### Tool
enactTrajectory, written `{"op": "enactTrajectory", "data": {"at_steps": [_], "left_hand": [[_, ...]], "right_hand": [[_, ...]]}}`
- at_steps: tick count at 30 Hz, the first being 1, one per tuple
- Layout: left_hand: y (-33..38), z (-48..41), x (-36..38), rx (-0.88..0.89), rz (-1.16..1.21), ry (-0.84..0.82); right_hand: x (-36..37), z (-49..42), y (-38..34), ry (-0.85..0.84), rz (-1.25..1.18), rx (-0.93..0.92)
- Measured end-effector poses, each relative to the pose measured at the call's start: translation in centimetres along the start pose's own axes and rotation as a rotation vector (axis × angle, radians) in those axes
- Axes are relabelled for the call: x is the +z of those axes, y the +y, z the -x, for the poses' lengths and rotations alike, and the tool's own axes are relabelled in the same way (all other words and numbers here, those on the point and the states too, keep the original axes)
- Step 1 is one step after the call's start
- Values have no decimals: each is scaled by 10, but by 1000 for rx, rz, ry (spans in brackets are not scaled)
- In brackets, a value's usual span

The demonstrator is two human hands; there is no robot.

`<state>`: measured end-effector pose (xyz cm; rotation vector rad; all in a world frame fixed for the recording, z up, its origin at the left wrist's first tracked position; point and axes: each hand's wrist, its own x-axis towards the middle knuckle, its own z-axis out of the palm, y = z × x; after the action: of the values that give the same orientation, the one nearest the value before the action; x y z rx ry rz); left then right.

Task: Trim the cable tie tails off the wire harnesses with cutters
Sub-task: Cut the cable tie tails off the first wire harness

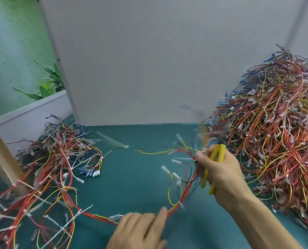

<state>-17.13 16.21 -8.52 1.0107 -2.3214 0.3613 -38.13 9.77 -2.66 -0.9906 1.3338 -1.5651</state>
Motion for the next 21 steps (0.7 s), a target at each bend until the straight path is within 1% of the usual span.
{"op": "enactTrajectory", "data": {"at_steps": [1, 4, 6, 9, 12, 13, 15, 17, 18, 19, 21], "left_hand": [[-6, -2, 1, -32, -36, -44], [-20, -4, 8, -76, -102, -92], [-25, -8, 8, -87, -77, -116], [-35, -6, 11, -140, -5, -161], [-42, -8, -3, -287, 37, -323], [-48, -9, -7, -366, 101, -331], [-62, -8, -15, -411, 188, -303], [-80, -16, -30, -398, 268, -309], [-90, -22, -40, -377, 269, -249], [-100, -31, -53, -332, 223, -175], [-120, -55, -83, -200, 42, -40]], "right_hand": [[-7, -3, -3, 44, 12, -22], [-28, -8, -8, 155, 30, -15], [-40, -11, -12, 206, 34, -37], [-52, -12, -15, 216, -2, -25], [-59, -13, -14, 233, -52, 8], [-61, -14, -14, 230, -94, 26], [-62, -15, -13, 216, -192, 81], [-60, -17, -13, 204, -296, 152], [-58, -19, -13, 198, -345, 185], [-55, -21, -15, 186, -380, 212], [-48, -22, -20, 150, -398, 247]]}}
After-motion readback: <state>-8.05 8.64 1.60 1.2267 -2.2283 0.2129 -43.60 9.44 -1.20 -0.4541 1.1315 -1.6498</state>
